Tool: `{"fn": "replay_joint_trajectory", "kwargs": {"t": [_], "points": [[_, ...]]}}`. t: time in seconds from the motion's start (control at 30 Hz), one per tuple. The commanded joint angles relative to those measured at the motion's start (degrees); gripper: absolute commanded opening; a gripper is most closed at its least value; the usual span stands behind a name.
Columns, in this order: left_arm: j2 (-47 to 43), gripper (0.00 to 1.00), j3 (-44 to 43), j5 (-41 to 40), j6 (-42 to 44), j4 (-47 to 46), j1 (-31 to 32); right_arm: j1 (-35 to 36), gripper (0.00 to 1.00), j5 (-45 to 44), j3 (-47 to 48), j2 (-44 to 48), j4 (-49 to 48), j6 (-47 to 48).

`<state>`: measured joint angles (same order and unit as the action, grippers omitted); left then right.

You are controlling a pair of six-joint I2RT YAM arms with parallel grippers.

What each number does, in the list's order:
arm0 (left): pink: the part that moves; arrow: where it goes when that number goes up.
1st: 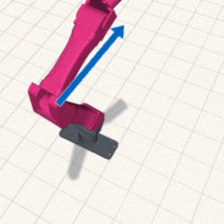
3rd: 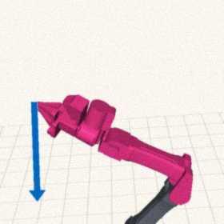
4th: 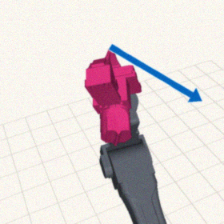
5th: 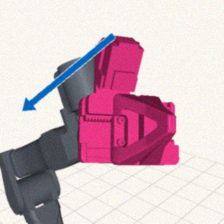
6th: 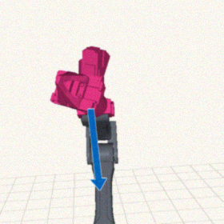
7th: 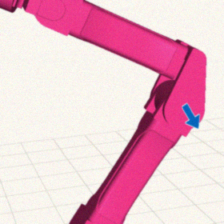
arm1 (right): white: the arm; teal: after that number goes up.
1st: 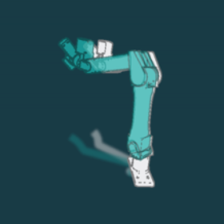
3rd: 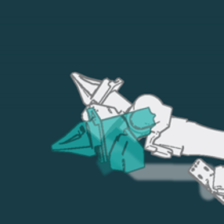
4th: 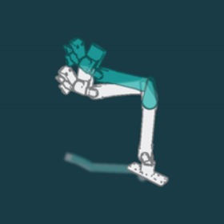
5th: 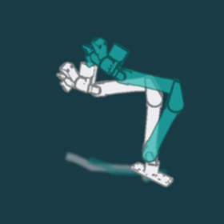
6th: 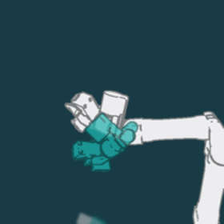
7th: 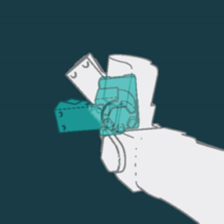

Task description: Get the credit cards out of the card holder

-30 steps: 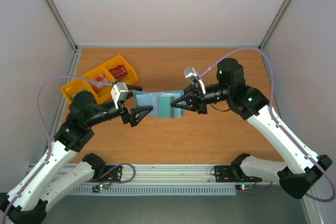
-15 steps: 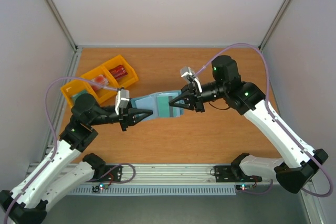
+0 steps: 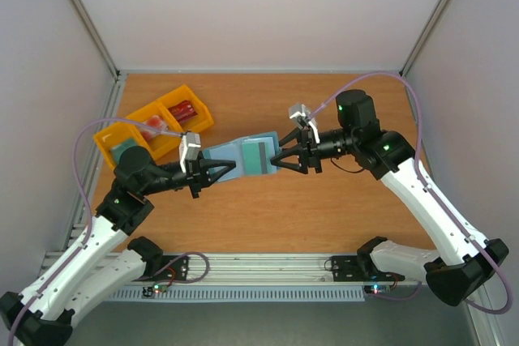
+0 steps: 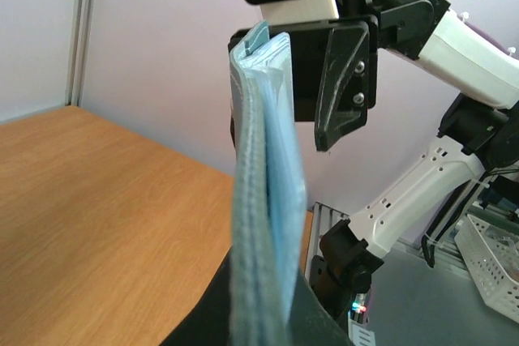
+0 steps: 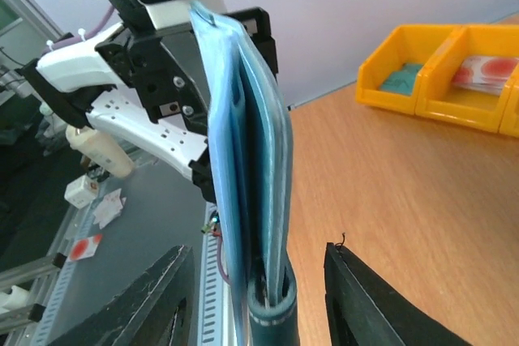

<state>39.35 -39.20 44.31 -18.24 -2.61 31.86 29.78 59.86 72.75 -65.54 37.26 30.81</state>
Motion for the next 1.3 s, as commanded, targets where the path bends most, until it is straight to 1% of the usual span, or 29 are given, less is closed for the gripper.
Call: {"fn": "replay_joint_trajectory", "kwargs": {"t": [0.0,0.07,0.17,0.27,0.37,0.47,0.6,0.73,1.0,1.13,1.27], "points": [[-0.77,0.0,0.41,-0.73,-0.57,-5.04,-0.13,-0.22,0.45,-2.39,-1.53,1.4,0.11,1.15],[-0.64,0.0,0.42,0.04,-0.36,-5.2,-0.13,-0.19,0.39,-3.52,-2.1,1.7,-0.66,0.74],[-0.74,0.0,0.37,0.26,-0.26,-5.11,-0.13,-0.17,0.26,-4.02,-2.5,2.26,-1.3,1.11],[-0.83,0.0,0.35,0.37,0.1,-5.02,-0.13,-0.21,0.2,-5.38,-3.31,3.42,-2.01,1.54],[-0.44,0.0,0.43,1.28,0.4,-5.49,-0.13,-0.19,0.19,-6.08,-3.54,3.07,-3.38,0.1],[0.12,0.0,0.46,1.29,0.32,-5.68,-0.04,0.15,0.2,-5.47,-4.69,2.79,-7.24,-2.58],[0.74,0.0,0.51,1.57,-0.03,-6.51,0.43,1.66,0.21,-7.64,-5.56,2.8,-10.71,-4.17],[1.26,0.0,0.6,1.17,0.13,-6.57,1.05,2.71,0.27,-4.67,-5.15,1.48,-12.49,-5.05],[1.25,0.0,1.1,-2.17,-0.56,-5.23,1.1,3.97,0.4,-1.13,-4.32,0.88,-9.19,-3.98],[1.34,0.0,1.2,-7.22,-0.75,-3.15,1.09,3.9,0.47,-1.36,-3.51,1.0,-6.99,-3.58],[1.28,0.0,1.44,-8.32,0.62,-2.33,1.1,3.96,0.57,2.14,-1.54,0.85,-3.35,-1.82]]}}
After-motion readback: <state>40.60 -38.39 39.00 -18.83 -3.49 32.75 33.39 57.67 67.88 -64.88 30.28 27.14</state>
